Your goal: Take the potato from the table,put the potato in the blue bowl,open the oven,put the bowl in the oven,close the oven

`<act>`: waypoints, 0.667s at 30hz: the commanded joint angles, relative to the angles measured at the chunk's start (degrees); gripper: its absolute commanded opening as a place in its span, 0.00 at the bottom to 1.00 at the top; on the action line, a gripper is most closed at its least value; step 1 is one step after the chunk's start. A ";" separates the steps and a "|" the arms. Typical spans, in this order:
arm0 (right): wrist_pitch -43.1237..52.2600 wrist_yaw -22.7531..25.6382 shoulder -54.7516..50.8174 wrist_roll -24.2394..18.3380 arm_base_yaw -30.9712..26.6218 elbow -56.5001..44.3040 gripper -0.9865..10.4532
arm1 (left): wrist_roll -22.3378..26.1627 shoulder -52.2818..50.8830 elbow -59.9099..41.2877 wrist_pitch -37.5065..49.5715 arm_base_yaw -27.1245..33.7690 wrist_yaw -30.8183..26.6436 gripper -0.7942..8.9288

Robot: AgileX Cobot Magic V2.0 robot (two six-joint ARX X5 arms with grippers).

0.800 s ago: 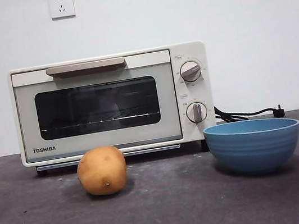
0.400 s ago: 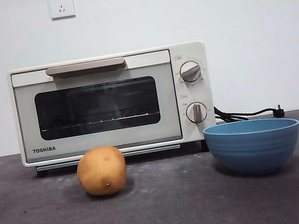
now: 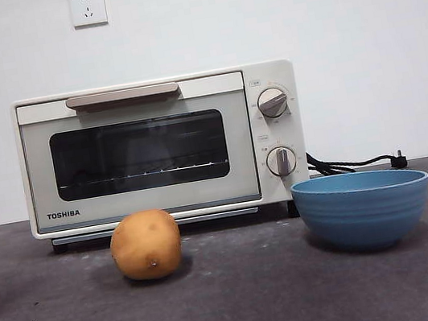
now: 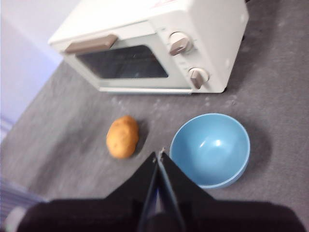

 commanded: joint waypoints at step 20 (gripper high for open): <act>-21.84 -0.83 9.42 -14.10 7.89 18.36 0.40 | 12.87 8.24 16.33 -18.43 -1.51 4.90 0.07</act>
